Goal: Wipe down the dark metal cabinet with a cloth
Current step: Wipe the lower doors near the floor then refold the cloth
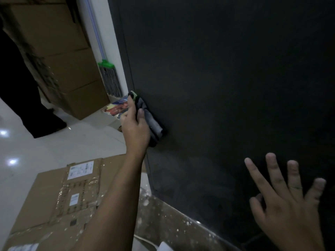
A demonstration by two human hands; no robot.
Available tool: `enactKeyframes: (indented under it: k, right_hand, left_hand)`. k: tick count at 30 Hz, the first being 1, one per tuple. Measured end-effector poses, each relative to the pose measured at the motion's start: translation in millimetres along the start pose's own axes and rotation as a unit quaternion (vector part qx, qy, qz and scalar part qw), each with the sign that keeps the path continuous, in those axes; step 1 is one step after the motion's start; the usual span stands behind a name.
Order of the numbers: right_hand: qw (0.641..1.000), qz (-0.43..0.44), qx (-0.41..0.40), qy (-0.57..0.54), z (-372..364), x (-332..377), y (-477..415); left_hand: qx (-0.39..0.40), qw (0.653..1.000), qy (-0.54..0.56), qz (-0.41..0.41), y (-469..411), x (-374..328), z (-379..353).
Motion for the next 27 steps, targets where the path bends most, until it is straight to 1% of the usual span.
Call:
enactKeyframes:
  k: [3, 6, 8, 11, 14, 16, 18, 19, 21, 24, 27]
  right_hand:
    - [1.0, 0.003, 0.0, -0.007, 1, -1, 2]
    - [1.0, -0.009, 0.007, -0.022, 2, -2, 1]
    - [1.0, -0.01, 0.005, -0.009, 3, -1, 1]
    - [1.0, -0.007, 0.014, -0.002, 3, -2, 2]
    - [1.0, -0.001, 0.016, -0.005, 3, -3, 5]
    - [1.0, 0.005, 0.016, -0.008, 4, -4, 8]
    - [1.0, 0.01, 0.019, -0.013, 4, -6, 11]
    - [1.0, 0.012, 0.021, -0.017, 3, -7, 12]
    - [0.999, 0.014, 0.025, -0.023, 2, -9, 14]
    - [0.999, 0.014, 0.034, -0.033, 0, -10, 15]
    - [0.998, 0.014, 0.035, -0.045, 1, -10, 15]
  left_hand:
    - [0.009, 0.999, -0.01, 0.035, 9, 19, -7]
    - [0.021, 0.994, 0.007, 0.108, 27, 43, -17]
    - [0.042, 0.988, -0.002, 0.15, 42, 56, -24]
    - [0.081, 0.972, -0.017, 0.219, 72, 82, -38]
    - [0.134, 0.955, -0.02, 0.262, 107, 112, -60]
    - [0.179, 0.936, -0.024, 0.303, 134, 132, -76]
    - [0.19, 0.92, -0.006, 0.343, 153, 139, -86]
    - [0.18, 0.919, 0.005, 0.352, 156, 137, -88]
    - [0.149, 0.927, 0.009, 0.343, 156, 126, -87]
    - [0.113, 0.946, 0.003, 0.303, 156, 95, -83]
    - [0.094, 0.962, -0.022, 0.254, 162, 57, -79]
Point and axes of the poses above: each hand's wrist, its own y-axis away from the middle knuckle, its own z-axis out of the back of the hand, x = y × z, the point moved 10 cm from there along -y, towards the middle knuckle, and after that the axes turned 4 degrees about -z, right-handed, at the moved point
